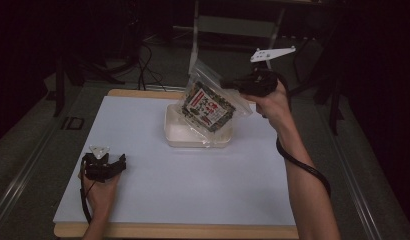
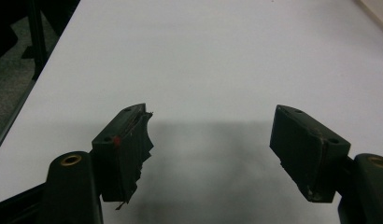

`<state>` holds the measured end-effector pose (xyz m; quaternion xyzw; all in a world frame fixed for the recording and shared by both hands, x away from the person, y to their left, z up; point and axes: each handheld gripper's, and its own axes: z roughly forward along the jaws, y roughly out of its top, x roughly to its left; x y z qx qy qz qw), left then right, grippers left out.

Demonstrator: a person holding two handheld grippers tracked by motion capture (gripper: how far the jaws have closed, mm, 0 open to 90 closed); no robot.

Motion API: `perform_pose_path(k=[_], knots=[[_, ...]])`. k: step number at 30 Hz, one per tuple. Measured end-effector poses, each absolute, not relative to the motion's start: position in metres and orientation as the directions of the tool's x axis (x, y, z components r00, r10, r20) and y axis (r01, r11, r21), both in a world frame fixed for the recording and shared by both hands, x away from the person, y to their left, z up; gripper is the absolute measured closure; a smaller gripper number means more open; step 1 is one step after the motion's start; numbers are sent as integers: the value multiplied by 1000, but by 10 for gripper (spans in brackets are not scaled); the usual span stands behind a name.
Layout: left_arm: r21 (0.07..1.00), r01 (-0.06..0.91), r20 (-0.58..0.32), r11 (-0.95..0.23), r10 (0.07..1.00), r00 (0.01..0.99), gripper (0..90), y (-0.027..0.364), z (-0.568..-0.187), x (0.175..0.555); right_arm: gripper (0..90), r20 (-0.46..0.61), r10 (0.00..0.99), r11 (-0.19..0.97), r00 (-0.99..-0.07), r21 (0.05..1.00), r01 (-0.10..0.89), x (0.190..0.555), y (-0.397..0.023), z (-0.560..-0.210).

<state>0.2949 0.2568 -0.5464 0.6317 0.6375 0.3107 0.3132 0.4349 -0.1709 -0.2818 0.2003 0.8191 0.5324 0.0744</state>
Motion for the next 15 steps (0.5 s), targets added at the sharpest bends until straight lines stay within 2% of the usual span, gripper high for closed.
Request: perform_pose_path(k=[5,15], knots=[[792,611,-5,8,1000,-6,282,257,-547,295,900,120,393,337,-912,903,265,440,-166,-290],[790,612,-8,11,1000,-8,281,257,-547,295,900,137,372,379,-918,880,285,443,-145,-306]])
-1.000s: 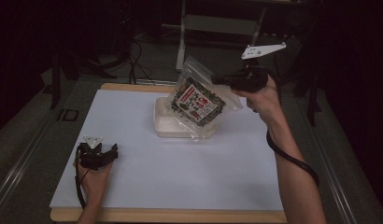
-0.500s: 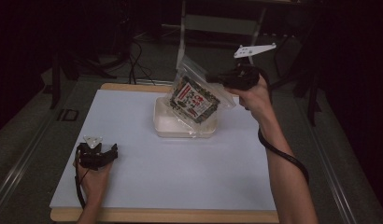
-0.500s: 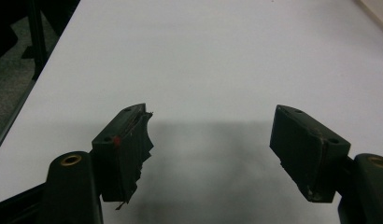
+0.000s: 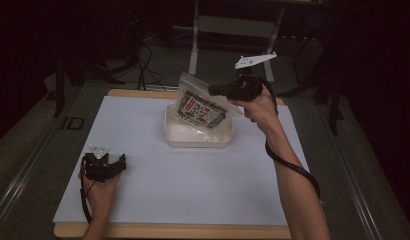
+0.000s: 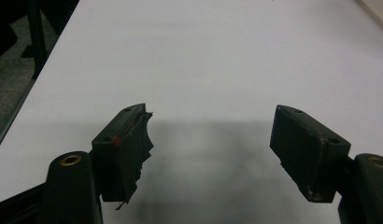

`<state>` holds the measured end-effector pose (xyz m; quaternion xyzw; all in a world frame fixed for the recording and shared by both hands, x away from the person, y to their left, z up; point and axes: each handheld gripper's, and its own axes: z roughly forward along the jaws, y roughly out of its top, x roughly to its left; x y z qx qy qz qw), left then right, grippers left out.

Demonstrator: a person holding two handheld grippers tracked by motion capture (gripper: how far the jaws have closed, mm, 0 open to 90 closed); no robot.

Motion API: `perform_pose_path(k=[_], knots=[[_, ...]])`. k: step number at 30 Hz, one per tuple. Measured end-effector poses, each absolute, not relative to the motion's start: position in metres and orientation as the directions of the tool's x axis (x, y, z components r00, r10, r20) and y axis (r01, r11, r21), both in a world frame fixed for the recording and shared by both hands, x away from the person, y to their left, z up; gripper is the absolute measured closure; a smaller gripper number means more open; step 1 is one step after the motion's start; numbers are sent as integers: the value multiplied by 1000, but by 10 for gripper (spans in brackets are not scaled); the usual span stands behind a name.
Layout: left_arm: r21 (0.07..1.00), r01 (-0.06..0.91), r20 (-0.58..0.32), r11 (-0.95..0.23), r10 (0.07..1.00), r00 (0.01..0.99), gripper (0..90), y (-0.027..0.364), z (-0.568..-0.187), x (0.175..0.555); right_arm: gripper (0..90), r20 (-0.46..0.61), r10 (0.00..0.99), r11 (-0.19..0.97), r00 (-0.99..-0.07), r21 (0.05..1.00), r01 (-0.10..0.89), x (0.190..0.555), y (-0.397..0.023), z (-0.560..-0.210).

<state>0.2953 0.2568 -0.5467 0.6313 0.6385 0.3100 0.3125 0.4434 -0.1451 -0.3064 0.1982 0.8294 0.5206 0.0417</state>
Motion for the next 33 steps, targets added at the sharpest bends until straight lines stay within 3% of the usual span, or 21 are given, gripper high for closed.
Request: perform_pose_path(k=[13,20,28,30,33], knots=[[790,613,-5,8,1000,-6,279,257,-547,296,900,189,445,357,-876,859,367,461,-131,-331],[789,614,-3,6,1000,-6,279,257,-547,296,889,96,559,366,-823,863,349,465,-126,-331],[789,614,-6,8,1000,-6,280,257,-547,296,822,75,679,324,-731,862,390,476,-124,-340],[789,614,-7,10,1000,-6,279,257,-547,296,772,61,706,323,-705,859,398,478,-123,-340],[789,614,-9,11,1000,-7,279,257,-547,295,583,41,732,326,-680,855,403,480,-121,-341]])
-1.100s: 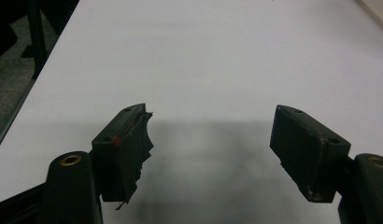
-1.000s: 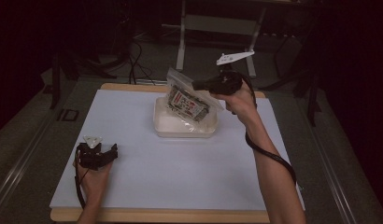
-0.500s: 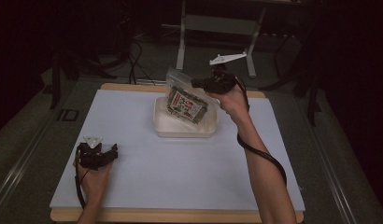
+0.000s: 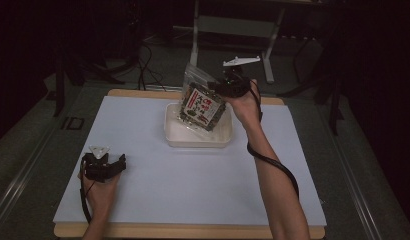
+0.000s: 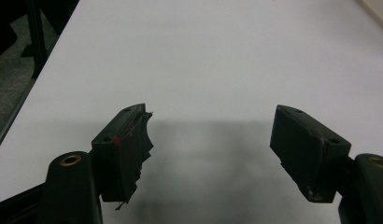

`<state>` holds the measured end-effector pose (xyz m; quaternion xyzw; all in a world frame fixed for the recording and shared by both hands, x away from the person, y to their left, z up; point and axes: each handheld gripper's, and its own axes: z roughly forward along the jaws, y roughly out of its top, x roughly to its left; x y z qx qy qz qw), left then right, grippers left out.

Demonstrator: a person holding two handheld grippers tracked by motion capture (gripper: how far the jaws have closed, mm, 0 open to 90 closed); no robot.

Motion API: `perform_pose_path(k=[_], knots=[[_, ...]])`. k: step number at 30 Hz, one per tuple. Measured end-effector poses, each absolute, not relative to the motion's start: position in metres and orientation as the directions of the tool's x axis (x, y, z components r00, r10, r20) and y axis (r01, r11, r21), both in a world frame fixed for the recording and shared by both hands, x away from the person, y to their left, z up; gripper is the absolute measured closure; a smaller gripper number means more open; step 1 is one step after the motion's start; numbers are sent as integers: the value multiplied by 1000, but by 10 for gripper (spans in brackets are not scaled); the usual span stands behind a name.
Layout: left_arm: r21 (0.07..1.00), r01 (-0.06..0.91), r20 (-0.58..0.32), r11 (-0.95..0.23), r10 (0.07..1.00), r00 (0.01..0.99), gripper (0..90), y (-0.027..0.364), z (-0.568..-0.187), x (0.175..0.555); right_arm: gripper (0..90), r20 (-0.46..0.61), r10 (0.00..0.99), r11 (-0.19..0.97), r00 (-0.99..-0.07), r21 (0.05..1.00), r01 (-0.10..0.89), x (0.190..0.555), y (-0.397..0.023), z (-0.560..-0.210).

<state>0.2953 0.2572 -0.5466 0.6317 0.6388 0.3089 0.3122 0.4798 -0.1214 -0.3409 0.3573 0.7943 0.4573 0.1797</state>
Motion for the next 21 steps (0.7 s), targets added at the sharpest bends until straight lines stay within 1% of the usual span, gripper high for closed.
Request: perform_pose_path(k=[1,2,3,7,11,21], knots=[[789,614,-9,10,1000,-6,280,257,-547,295,534,43,736,319,-676,858,402,480,-122,-341],[789,614,-9,10,1000,-5,280,257,-547,295,513,52,734,310,-677,861,402,480,-123,-341],[789,614,-9,10,1000,-5,280,257,-547,295,471,65,731,297,-679,865,403,480,-124,-341],[789,615,-8,9,1000,-5,280,257,-547,296,332,55,753,278,-656,877,392,479,-129,-340],[788,616,-7,9,1000,-5,280,257,-547,295,262,58,764,252,-643,890,381,478,-136,-334],[788,616,-7,9,1000,-6,280,257,-547,295,256,45,743,273,-667,891,363,474,-144,-332]])
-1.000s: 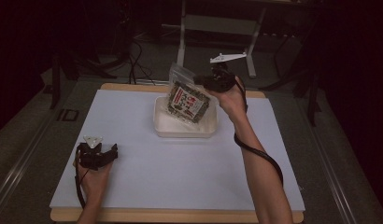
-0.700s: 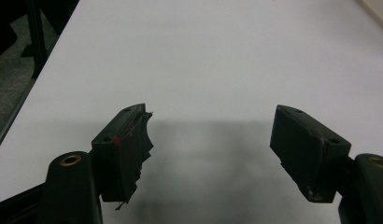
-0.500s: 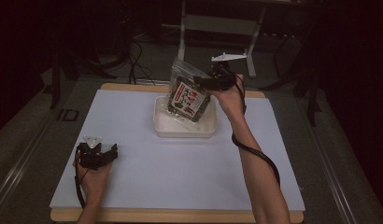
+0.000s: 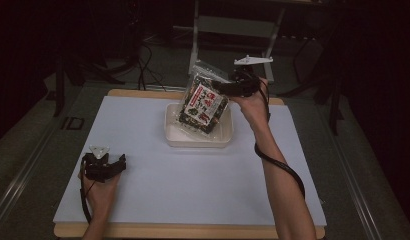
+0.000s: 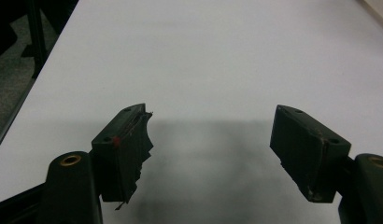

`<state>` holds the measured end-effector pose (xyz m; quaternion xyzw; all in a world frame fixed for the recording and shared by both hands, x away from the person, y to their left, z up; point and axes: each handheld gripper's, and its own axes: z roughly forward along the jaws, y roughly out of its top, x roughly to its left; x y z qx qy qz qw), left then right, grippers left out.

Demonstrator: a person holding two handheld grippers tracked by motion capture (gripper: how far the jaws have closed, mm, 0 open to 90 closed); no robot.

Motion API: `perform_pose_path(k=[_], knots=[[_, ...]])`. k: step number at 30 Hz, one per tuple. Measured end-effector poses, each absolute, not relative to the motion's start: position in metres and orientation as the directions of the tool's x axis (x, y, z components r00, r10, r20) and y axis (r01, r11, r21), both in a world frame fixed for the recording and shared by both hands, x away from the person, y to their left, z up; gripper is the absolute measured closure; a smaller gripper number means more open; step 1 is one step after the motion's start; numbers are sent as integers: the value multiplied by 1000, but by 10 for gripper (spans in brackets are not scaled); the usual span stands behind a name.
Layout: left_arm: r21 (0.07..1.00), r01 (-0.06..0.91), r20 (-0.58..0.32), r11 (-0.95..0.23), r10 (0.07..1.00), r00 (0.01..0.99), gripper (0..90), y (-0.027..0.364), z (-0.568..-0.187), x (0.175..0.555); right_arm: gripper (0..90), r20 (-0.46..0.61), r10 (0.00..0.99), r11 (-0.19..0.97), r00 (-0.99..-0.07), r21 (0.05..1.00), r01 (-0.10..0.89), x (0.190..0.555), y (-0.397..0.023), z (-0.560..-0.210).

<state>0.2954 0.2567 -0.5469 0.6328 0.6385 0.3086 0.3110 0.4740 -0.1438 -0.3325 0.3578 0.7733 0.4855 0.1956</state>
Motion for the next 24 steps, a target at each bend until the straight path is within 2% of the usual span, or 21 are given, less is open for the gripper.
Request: perform_pose_path(k=[8,18,24], knots=[[789,615,-6,9,1000,-7,280,257,-547,295,256,35,737,287,-675,887,360,467,-150,-332],[786,618,-3,7,1000,-6,279,257,-547,295,257,65,751,286,-658,866,411,452,-173,-336],[777,629,5,11,1000,-24,236,257,-548,296,249,95,763,265,-639,856,444,439,-196,-350]])
